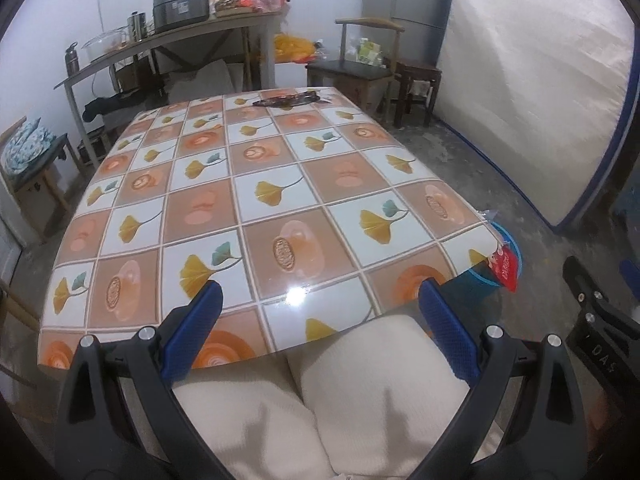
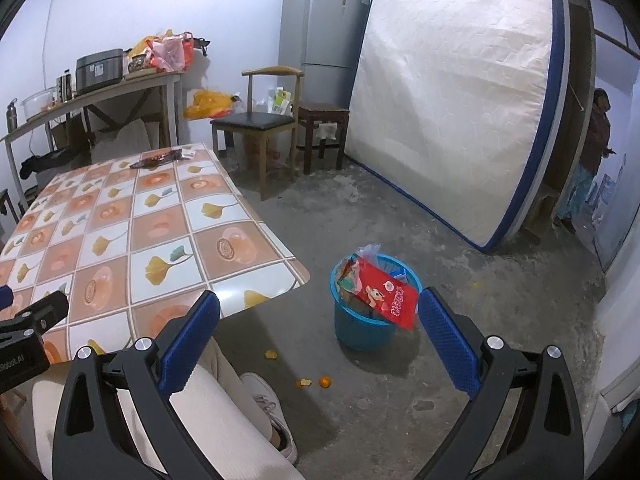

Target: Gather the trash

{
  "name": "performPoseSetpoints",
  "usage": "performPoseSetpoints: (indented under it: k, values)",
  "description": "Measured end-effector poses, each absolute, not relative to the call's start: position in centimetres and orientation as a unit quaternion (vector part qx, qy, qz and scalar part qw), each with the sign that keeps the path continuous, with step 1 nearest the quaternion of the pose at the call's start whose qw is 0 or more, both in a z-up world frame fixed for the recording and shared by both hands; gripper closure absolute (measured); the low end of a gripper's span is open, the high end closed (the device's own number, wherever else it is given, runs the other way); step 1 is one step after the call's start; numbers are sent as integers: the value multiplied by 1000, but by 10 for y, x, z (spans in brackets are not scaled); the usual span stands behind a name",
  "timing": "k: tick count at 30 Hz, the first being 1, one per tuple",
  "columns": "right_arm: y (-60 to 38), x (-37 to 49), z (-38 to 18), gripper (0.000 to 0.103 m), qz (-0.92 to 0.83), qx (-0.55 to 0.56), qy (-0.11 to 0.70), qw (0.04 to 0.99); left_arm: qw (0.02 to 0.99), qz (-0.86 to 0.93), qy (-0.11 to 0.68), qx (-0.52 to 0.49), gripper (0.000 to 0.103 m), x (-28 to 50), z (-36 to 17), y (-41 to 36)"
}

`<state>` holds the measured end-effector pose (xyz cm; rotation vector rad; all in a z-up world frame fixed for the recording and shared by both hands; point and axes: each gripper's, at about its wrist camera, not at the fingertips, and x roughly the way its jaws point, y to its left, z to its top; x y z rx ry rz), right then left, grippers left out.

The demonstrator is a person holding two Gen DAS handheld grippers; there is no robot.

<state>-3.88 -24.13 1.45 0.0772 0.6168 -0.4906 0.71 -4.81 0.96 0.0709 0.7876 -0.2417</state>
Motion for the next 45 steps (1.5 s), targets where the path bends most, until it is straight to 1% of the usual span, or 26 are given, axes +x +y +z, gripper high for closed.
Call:
performPoseSetpoints:
  k: [45]
  values:
    - [-262,-51,6,7,-279,55,308,908,911,-148,379,62,9,4,12,-67]
